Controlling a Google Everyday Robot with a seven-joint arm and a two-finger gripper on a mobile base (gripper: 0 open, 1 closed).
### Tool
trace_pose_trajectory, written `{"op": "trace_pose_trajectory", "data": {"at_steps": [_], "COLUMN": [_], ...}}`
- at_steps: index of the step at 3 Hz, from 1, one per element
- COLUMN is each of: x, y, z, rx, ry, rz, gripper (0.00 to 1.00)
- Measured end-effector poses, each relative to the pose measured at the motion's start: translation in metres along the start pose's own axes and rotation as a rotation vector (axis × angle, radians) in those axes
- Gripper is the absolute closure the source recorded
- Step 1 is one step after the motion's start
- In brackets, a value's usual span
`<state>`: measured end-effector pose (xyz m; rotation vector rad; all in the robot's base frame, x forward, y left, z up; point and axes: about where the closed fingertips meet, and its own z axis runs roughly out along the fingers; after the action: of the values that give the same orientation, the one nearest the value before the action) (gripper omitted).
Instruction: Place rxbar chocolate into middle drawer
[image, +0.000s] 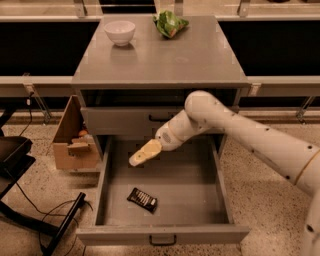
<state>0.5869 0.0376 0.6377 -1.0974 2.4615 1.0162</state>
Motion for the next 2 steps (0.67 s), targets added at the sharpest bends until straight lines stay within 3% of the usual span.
{"op": "trace_pose_trajectory", "data": {"at_steps": [1, 2], "x": [0.007, 0.033], "y": [0.049, 0.094], "z": [-0.080, -0.149], "rx": [0.012, 0.085], "ry": [0.134, 0.218], "rz": [-0.089, -0.050], "gripper": [0.00, 0.00]}}
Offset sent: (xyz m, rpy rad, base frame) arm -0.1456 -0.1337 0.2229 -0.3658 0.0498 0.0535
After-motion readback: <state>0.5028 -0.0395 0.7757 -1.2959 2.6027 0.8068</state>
